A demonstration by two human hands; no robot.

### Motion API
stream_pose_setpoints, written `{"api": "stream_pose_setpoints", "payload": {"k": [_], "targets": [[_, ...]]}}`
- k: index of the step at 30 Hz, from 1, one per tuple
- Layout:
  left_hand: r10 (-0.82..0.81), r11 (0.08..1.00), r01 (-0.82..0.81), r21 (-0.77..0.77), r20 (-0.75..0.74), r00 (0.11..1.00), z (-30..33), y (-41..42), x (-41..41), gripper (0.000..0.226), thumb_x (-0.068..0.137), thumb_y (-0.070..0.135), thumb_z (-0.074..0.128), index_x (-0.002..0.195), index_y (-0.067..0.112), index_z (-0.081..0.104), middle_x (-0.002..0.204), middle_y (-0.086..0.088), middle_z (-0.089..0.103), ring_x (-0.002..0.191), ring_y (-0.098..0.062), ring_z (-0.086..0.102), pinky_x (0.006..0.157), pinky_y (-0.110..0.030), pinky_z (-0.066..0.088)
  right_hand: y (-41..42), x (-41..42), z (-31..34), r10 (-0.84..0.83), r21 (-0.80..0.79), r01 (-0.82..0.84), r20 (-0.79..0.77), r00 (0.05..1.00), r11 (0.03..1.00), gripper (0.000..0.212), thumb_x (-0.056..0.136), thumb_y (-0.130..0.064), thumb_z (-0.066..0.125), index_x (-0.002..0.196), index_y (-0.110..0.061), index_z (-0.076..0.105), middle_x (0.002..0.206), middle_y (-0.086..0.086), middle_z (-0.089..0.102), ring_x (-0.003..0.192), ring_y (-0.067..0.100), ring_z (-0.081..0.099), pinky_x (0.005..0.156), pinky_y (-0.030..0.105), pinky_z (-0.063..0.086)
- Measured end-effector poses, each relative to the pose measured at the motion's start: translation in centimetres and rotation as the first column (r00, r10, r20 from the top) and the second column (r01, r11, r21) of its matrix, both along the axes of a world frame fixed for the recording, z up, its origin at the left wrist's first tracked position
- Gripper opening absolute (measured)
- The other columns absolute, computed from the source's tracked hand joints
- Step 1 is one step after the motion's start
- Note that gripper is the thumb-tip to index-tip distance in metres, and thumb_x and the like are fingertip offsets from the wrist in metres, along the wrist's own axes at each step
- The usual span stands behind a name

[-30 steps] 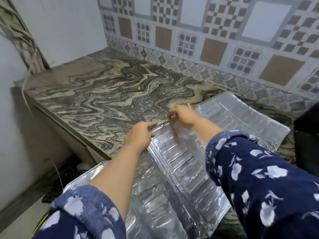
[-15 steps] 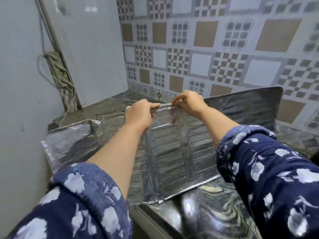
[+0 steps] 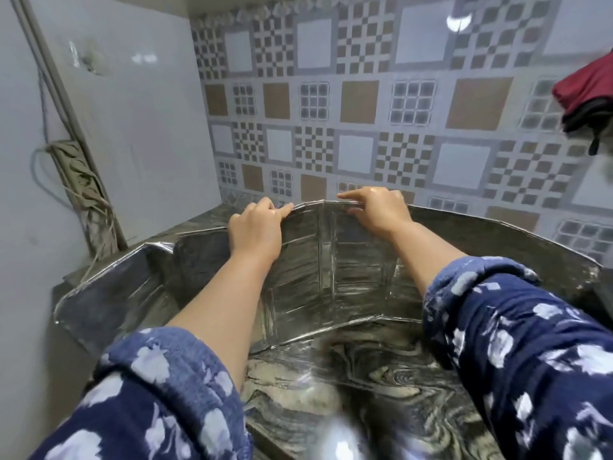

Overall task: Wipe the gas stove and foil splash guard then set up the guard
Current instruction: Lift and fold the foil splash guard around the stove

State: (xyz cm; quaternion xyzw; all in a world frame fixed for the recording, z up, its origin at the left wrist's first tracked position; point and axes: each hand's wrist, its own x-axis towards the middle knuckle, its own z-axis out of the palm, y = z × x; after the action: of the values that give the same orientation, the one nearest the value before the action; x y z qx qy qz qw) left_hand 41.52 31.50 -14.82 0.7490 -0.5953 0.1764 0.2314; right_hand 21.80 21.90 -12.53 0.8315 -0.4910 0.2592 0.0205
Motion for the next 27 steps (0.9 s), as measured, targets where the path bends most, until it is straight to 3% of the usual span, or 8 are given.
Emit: {"api": "stream_pose_setpoints", "payload": {"k": [5, 8, 11, 15, 21, 27], "targets": [[-0.012, 1.0, 0.012, -0.017, 0.03, 0.999, -0.3, -1.4, 0.9, 0.064, 0.092, -0.004, 0.046, 0.139, 0.041, 0.043, 0.116, -0.001, 0.06, 0.107, -0.023, 0.054, 0.084, -0.037, 0.043, -1.8, -4.0, -0.8, -0.163, -0.038, 0.163, -0.018, 0.986, 0.986, 0.043, 0.092, -0.021, 0.057, 0.13, -0.04, 0.053, 0.129, 0.0, 0.062, 0.122, 0.026, 0.052, 0.102, 0.042, 0.033], [0.004, 1.0, -0.003, -0.014, 0.036, 0.999, -0.4, -1.9, 1.6, 0.065, 0.094, -0.004, 0.04, 0.139, 0.043, 0.042, 0.119, -0.001, 0.06, 0.109, -0.023, 0.055, 0.088, -0.039, 0.043, -2.7, -6.2, -1.3, -0.263, -0.027, 0.262, -0.035, 0.964, 0.965, 0.044, 0.091, -0.017, 0.055, 0.127, -0.042, 0.055, 0.127, 0.001, 0.063, 0.122, 0.027, 0.049, 0.109, 0.043, 0.026], [0.006, 1.0, -0.005, -0.023, 0.009, 1.0, -0.4, -2.4, 1.8, 0.063, 0.096, -0.004, 0.036, 0.137, 0.044, 0.045, 0.119, 0.0, 0.06, 0.107, -0.024, 0.056, 0.092, -0.04, 0.043, -3.2, -7.0, -1.5, -0.245, 0.038, 0.243, 0.104, 0.964, 0.969, 0.043, 0.092, -0.011, 0.051, 0.122, -0.041, 0.061, 0.121, 0.001, 0.067, 0.121, 0.025, 0.05, 0.106, 0.039, 0.021], [0.006, 0.999, -0.008, -0.052, -0.035, 0.999, -0.3, -3.5, 1.2, 0.059, 0.097, 0.0, 0.036, 0.133, 0.044, 0.049, 0.114, 0.0, 0.062, 0.103, -0.024, 0.057, 0.091, -0.04, 0.042, -3.7, -6.6, -1.2, -0.191, 0.071, 0.179, 0.24, 0.952, 0.981, 0.021, 0.093, -0.024, 0.056, 0.11, -0.028, 0.068, 0.113, 0.0, 0.071, 0.117, 0.022, 0.054, 0.1, 0.035, 0.02], [-0.028, 0.997, 0.022, -0.079, -0.086, 0.996, 0.5, -4.6, 0.7, 0.056, 0.098, 0.001, 0.034, 0.132, 0.042, 0.053, 0.116, -0.001, 0.064, 0.103, -0.027, 0.056, 0.091, -0.039, 0.042, -4.4, -8.0, 0.0, -0.224, 0.044, 0.22, 0.256, 0.94, 0.974, 0.018, 0.092, -0.03, 0.058, 0.104, -0.027, 0.072, 0.111, -0.001, 0.072, 0.115, 0.021, 0.056, 0.097, 0.037, 0.021], [-0.15, 0.984, 0.133, -0.122, -0.141, 0.979, 3.6, -6.5, -1.7, 0.039, 0.098, 0.013, 0.044, 0.123, 0.037, 0.063, 0.111, 0.001, 0.067, 0.098, -0.028, 0.058, 0.081, -0.036, 0.047, -4.5, -11.1, 3.7, -0.255, -0.042, 0.273, 0.24, 0.937, 0.961, 0.02, 0.091, -0.036, 0.059, 0.103, -0.028, 0.072, 0.11, -0.001, 0.072, 0.113, 0.021, 0.057, 0.095, 0.037, 0.023]]}}
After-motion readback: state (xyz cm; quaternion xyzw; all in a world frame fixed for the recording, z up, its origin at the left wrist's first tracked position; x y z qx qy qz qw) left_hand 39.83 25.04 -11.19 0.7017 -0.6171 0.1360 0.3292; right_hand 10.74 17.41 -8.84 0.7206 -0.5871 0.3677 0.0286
